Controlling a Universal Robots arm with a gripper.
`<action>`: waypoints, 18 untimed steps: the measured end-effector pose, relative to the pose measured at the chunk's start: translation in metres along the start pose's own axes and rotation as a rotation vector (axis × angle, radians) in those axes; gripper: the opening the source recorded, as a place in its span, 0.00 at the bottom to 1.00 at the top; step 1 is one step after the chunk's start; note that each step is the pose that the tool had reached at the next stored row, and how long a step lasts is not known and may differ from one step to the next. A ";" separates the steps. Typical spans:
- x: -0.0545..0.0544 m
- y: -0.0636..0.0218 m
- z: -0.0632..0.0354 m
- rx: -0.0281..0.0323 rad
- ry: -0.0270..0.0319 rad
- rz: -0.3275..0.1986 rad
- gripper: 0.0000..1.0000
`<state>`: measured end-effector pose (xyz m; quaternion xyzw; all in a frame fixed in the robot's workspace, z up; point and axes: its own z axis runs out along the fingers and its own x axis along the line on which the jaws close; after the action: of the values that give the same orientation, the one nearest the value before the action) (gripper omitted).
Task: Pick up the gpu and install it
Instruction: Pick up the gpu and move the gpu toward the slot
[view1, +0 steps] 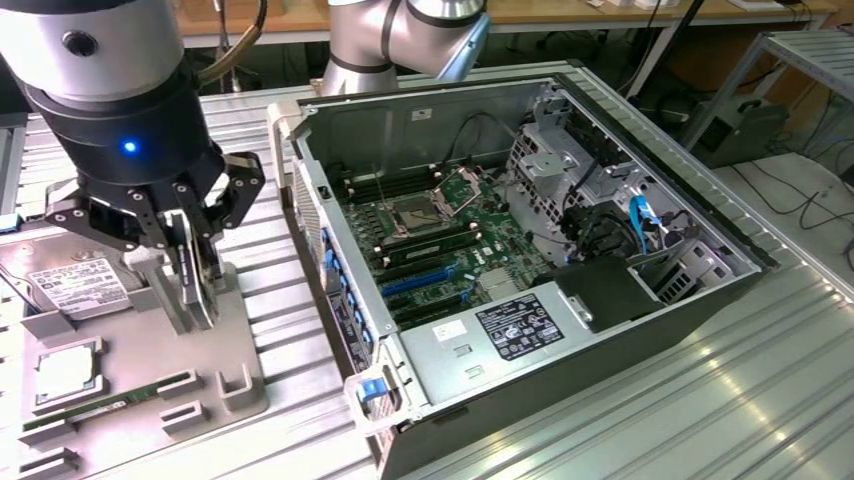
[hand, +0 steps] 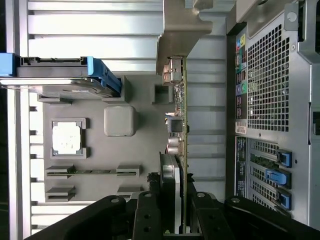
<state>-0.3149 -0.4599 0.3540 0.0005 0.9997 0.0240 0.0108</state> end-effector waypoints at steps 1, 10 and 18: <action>0.000 0.0001 -0.0021 0.0000 -0.0001 0.000 0.28; 0.000 0.0008 -0.0162 -0.0016 0.0001 0.000 0.28; -0.001 0.0014 -0.0286 -0.0034 0.0000 0.000 0.28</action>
<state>-0.3150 -0.4599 0.3826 0.0005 0.9996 0.0257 0.0108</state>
